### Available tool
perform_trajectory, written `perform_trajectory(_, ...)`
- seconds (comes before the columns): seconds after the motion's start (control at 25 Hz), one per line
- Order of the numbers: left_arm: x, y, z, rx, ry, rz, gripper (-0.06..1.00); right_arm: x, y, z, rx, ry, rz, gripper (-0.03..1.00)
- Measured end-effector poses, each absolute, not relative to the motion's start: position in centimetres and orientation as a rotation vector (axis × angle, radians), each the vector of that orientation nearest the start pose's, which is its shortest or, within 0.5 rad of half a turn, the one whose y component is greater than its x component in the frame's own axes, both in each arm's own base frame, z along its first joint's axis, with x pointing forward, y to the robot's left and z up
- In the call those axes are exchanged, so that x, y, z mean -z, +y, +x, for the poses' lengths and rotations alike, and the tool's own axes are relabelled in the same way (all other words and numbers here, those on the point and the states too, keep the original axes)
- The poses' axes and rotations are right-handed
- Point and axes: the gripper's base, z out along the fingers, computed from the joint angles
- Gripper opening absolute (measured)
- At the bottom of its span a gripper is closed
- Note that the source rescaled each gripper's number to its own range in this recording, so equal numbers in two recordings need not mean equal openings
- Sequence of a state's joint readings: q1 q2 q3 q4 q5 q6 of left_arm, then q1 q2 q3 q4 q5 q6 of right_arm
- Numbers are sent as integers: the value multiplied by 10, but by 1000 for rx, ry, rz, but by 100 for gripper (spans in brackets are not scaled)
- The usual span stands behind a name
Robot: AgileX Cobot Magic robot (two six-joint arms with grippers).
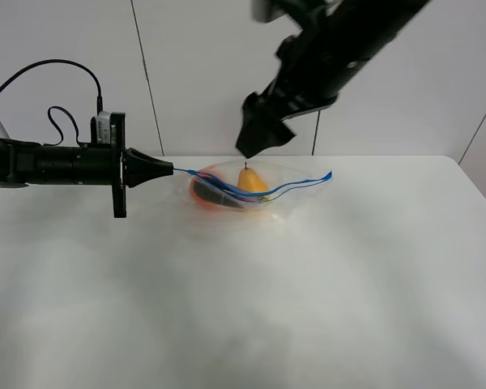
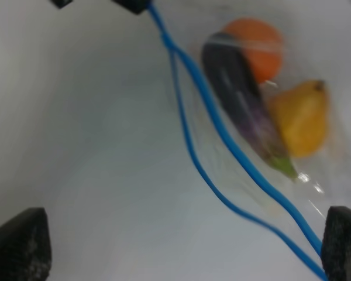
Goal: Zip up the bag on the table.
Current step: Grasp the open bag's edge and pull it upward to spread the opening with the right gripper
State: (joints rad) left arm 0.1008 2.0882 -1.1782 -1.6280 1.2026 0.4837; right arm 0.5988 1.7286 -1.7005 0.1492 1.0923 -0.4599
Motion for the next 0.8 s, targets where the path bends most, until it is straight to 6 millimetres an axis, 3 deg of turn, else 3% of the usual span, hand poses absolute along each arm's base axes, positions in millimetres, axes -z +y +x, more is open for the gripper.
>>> perform_trajectory(0.16,-161,-45,393,1929,2256,-862,0,-326,274,327,-218,2266,-1397,100)
perform_trajectory(0.28,-161,-45,393,1929,2256,-862,0,-304,294,345,-208,2269,-1411,100)
perform_trajectory(0.52,-161,-45,393,1929,2256,-864,0,-260,308,371,-90,2219,-1511,100)
perform_trajectory(0.8,-161,-47,393,1925,2258,-845,0,-251,321,380,-94,2081,-1535,100)
